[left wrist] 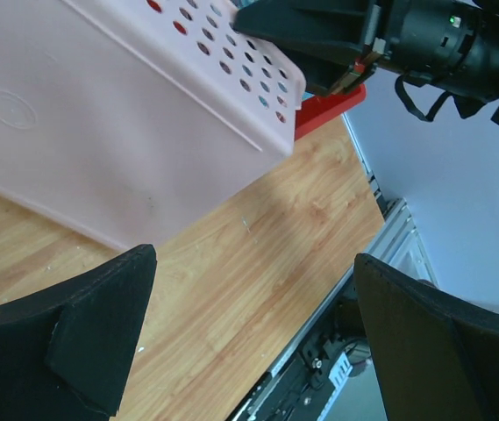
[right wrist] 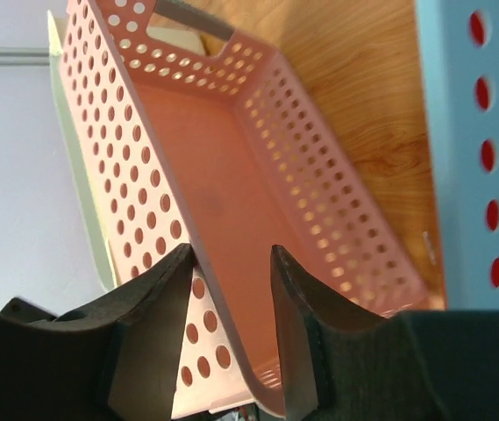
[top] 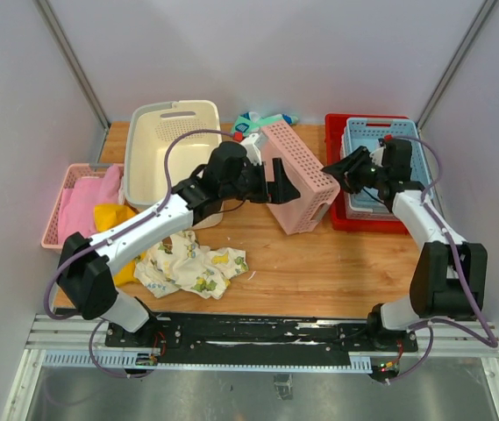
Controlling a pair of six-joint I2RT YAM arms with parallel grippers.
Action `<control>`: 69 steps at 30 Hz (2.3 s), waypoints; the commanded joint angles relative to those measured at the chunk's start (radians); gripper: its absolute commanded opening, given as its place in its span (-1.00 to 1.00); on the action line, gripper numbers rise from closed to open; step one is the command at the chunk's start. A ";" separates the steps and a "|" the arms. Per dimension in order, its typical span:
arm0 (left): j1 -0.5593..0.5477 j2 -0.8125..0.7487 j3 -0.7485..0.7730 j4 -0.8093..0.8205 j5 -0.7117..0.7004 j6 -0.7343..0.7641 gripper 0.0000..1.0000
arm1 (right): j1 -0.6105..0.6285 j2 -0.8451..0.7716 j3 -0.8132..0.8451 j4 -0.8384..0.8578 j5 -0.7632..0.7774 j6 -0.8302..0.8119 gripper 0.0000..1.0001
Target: Turn the large container upside down
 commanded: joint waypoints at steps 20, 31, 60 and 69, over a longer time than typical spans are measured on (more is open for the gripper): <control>-0.007 -0.024 0.003 -0.017 -0.007 0.124 0.98 | 0.025 0.033 0.290 -0.448 0.181 -0.442 -0.05; -0.212 0.106 -0.037 -0.042 -0.256 0.266 0.98 | 0.025 -0.216 0.277 -0.620 0.584 -0.665 0.18; 0.068 0.565 0.434 -0.165 -0.228 0.221 0.98 | 0.088 0.126 0.442 -0.575 0.663 -0.775 0.17; -0.020 0.229 0.209 -0.209 -0.187 0.227 0.98 | 0.088 0.208 0.537 -0.639 0.679 -0.764 -0.97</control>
